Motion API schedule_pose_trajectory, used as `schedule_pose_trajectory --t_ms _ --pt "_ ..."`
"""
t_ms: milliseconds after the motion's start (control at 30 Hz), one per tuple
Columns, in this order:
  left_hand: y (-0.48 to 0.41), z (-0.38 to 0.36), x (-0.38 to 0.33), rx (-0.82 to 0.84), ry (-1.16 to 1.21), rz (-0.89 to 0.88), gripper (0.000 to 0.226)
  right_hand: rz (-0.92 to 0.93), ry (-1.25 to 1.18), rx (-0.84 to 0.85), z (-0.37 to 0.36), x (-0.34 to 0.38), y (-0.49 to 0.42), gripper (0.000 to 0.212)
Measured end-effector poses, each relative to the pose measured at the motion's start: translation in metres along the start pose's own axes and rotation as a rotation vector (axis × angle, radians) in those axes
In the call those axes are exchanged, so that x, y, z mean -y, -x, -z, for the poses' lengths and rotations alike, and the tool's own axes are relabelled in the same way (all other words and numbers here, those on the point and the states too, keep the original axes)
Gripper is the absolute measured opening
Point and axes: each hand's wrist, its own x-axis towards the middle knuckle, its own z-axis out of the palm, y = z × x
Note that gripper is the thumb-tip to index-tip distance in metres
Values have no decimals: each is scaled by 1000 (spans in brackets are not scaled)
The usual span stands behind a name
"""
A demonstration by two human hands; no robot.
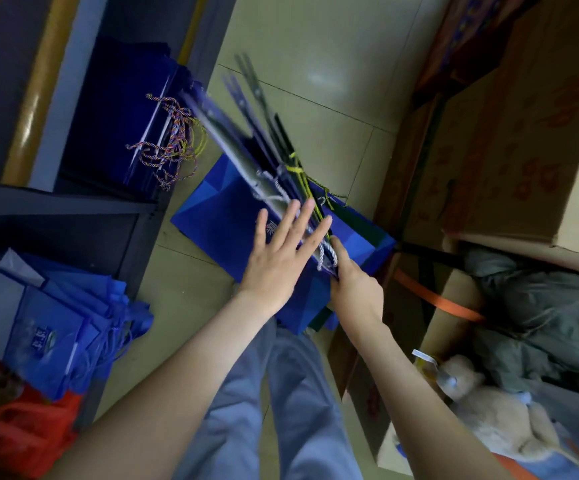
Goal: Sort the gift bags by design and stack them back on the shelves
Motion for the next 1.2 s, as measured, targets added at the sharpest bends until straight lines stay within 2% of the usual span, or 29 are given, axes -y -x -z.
schedule_pose_trajectory --t_ms 67,133,267,333,467,567,700,800,867,1000,1067,1133,1200 --pt "-5 3 12 52 -161 -89 78 118 82 -60 -6 -5 5 77" --pt "-12 7 19 183 -241 -139 72 223 150 -138 -13 -11 9 87" --pt "-19 10 20 486 -176 -232 39 377 164 -120 -18 -18 12 98" --pt "-20 16 22 510 -147 -243 36 388 135 -45 -13 -17 11 91" --pt "-31 17 25 528 -143 -212 27 368 37 159 0 -19 -9 59" --pt "-39 9 26 559 -158 -158 25 331 -19 228 0 -20 -27 56" --pt "-59 -18 36 557 -130 -124 27 288 -119 301 -15 -24 -60 53" --pt "-69 -48 43 422 -167 -98 48 210 -118 323 -30 -30 -96 54" --pt "-65 -70 44 384 -191 -52 65 149 -46 277 -45 -34 -116 55" --pt "-40 -119 45 422 -140 -24 81 -60 -16 135 -72 -54 -154 51" --pt "-26 -148 48 412 -129 4 89 -91 0 115 -88 -67 -167 57" --pt "-16 -175 50 394 -125 12 98 -89 125 78 -111 -76 -172 74" --pt "-10 -199 49 431 -115 -31 97 -80 189 27 -135 -77 -171 89"
